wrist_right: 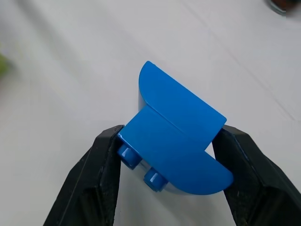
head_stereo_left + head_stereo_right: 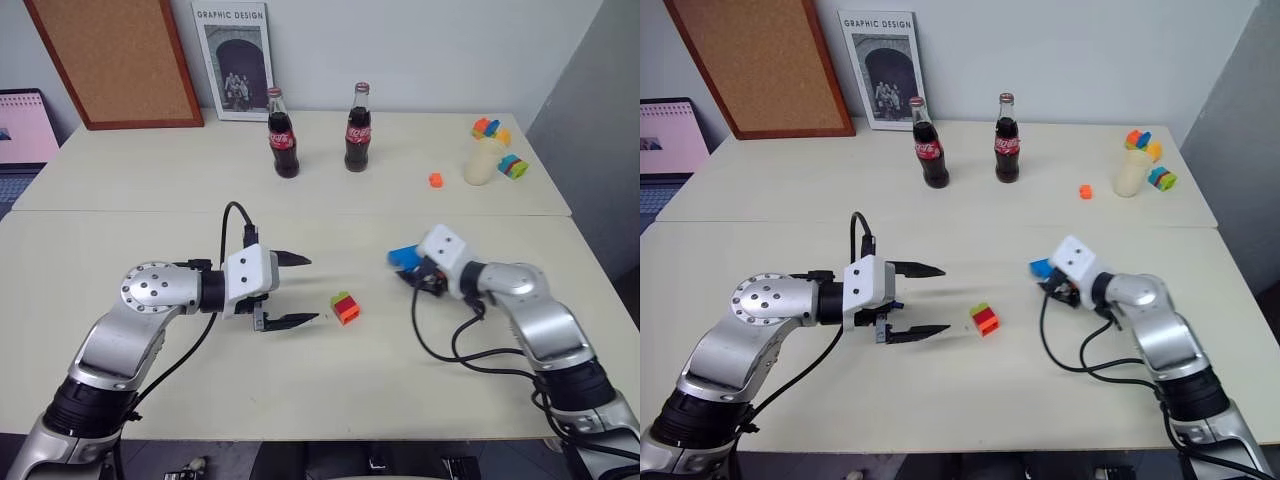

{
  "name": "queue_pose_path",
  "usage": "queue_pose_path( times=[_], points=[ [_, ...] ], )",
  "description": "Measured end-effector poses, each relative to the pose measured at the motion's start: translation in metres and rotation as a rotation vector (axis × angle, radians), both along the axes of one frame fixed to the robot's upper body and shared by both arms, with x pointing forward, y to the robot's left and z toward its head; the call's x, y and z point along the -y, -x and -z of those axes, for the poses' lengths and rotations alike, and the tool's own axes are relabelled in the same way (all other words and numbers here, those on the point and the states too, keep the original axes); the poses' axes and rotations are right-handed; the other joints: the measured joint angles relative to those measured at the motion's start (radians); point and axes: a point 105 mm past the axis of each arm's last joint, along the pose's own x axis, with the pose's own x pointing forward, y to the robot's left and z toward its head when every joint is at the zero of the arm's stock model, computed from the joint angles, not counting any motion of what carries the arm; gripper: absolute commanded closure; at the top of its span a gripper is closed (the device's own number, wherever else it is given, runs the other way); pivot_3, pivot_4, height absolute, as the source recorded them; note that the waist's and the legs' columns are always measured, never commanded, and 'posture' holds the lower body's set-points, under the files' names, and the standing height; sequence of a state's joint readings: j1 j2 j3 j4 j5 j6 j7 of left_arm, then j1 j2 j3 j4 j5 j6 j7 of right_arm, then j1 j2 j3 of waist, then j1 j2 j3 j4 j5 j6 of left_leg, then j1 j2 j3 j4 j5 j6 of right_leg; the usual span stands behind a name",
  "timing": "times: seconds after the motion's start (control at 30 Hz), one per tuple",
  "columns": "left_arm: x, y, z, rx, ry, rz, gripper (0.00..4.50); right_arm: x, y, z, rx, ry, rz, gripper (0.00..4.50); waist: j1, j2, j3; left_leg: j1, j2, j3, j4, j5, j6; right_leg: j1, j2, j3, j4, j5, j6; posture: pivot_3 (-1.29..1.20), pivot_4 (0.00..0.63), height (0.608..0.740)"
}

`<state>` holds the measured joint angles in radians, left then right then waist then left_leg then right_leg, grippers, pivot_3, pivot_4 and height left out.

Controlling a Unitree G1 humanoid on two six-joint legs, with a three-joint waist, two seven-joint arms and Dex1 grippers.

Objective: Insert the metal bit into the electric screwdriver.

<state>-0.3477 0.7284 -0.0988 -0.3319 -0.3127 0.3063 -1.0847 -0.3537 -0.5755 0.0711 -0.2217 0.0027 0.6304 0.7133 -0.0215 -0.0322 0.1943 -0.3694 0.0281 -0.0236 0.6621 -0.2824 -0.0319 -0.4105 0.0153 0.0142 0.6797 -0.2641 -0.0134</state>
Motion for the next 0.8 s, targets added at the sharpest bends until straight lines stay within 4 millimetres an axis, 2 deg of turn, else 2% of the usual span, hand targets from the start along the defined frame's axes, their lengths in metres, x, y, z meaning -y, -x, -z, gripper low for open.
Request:
queue_pose_path(
  times=[0.03, 0.1, 0.13, 0.27, 0.33, 0.43, 0.5, 0.53, 0.67, 0.8],
  points=[
    [0.005, -0.001, -0.004, 0.010, 0.023, 0.004, 0.00, 0.010, 0.000, -0.001, 0.003, -0.010, 0.042, 1.99, 0.001, 0.000, 0.000, 0.000, 0.000, 0.000, 0.000, 0.000, 0.000, 0.000, 0.000, 0.000, 0.000, 0.000, 0.000, 0.00, 0.150, 0.740],
    [0.024, -0.005, -0.013, 0.026, 0.091, 0.014, 0.00, 0.044, -0.004, -0.005, 0.029, -0.047, 0.192, 2.00, -0.001, 0.000, 0.000, 0.000, 0.000, 0.001, 0.000, 0.000, 0.000, 0.000, 0.000, 0.001, 0.000, 0.001, 0.001, 0.00, 0.150, 0.740],
    [0.027, -0.005, -0.014, 0.028, 0.101, 0.019, 0.00, 0.050, -0.004, -0.005, 0.034, -0.052, 0.221, 2.00, -0.001, 0.000, 0.000, 0.000, 0.000, 0.001, 0.000, 0.000, 0.000, 0.000, 0.000, 0.001, 0.000, 0.001, 0.001, 0.00, 0.150, 0.740],
    [0.051, -0.003, -0.018, 0.021, 0.134, 0.080, 0.00, 0.110, -0.013, 0.001, 0.054, -0.126, 0.518, 2.00, -0.014, 0.000, 0.000, 0.003, 0.000, 0.002, -0.001, 0.000, 0.000, 0.000, 0.002, 0.003, 0.002, 0.001, 0.001, 0.00, 0.150, 0.740],
    [0.062, -0.005, -0.020, 0.017, 0.151, 0.097, 0.00, 0.127, -0.026, 0.002, 0.077, -0.194, 0.639, 2.00, -0.017, 0.001, 0.000, 0.004, 0.000, 0.002, 0.000, 0.000, 0.000, 0.001, 0.005, 0.003, 0.002, 0.002, 0.000, 0.00, 0.150, 0.740],
    [0.078, -0.003, -0.026, 0.029, 0.166, 0.144, 0.00, 0.140, -0.036, -0.002, 0.100, -0.260, 0.724, 2.00, -0.012, 0.002, 0.000, 0.004, -0.001, 0.004, 0.000, 0.000, 0.000, 0.001, 0.004, 0.003, 0.002, 0.002, 0.000, 0.00, 0.150, 0.740],
    [0.078, -0.006, -0.025, 0.033, 0.161, 0.129, 0.00, 0.144, -0.037, 0.002, 0.097, -0.276, 0.752, 1.30, -0.011, 0.002, 0.000, 0.004, 0.000, 0.004, -0.001, 0.000, 0.000, 0.001, 0.004, 0.004, 0.001, 0.002, 0.000, 0.00, 0.150, 0.740],
    [0.078, -0.007, -0.024, 0.032, 0.157, 0.120, 0.00, 0.146, -0.036, 0.005, 0.092, -0.282, 0.768, 1.23, -0.011, 0.002, 0.000, 0.003, 0.000, 0.004, -0.001, 0.000, 0.000, 0.001, 0.004, 0.004, 0.001, 0.001, 0.000, 0.00, 0.150, 0.740],
    [0.079, -0.010, -0.019, 0.021, 0.146, 0.114, 0.00, 0.144, -0.033, 0.005, 0.098, -0.313, 0.782, 0.16, -0.011, 0.002, 0.000, 0.003, 0.001, 0.004, -0.001, 0.000, 0.000, 0.001, 0.003, 0.004, 0.001, 0.001, 0.000, 0.00, 0.150, 0.740],
    [0.081, -0.011, -0.020, 0.028, 0.151, 0.121, 0.00, 0.142, -0.025, -0.002, 0.118, -0.331, 0.775, 0.04, -0.008, 0.002, 0.000, 0.002, 0.001, 0.004, -0.001, 0.000, 0.000, 0.001, 0.001, 0.004, 0.001, 0.001, 0.001, 0.00, 0.150, 0.740]
  ],
)
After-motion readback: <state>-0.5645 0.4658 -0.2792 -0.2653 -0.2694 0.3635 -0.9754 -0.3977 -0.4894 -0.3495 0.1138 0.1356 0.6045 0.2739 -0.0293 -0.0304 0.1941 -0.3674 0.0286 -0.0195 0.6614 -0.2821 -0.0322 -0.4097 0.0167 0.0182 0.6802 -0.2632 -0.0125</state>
